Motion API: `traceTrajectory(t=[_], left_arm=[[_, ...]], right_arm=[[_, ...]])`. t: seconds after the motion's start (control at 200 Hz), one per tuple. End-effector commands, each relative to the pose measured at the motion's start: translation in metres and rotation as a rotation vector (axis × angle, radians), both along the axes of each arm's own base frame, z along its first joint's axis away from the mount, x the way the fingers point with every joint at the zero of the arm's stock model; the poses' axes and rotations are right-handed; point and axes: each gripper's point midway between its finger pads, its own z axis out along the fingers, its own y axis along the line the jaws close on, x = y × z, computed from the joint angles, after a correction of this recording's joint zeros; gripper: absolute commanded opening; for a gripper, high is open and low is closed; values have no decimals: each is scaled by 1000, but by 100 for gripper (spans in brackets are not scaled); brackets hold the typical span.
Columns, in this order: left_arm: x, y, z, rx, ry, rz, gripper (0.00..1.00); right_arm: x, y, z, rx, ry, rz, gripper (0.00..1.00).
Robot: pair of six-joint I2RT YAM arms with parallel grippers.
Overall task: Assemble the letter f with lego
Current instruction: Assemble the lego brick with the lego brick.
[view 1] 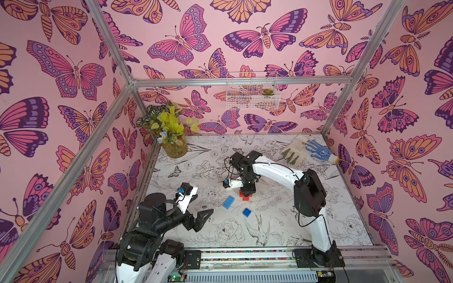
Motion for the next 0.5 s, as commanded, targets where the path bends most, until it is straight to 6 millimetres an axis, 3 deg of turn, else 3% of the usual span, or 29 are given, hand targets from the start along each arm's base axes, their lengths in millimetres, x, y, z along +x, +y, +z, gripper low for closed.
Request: traceTrajectory(t=[0.0, 0.496], left_arm=[[-1, -4, -2, -5, -3, -23, 100], [-1, -3, -1, -6, -8, -22, 100]], right_arm=[[0, 1, -1, -19, 2, 19, 25], [3, -2, -6, -38, 3, 19, 25]])
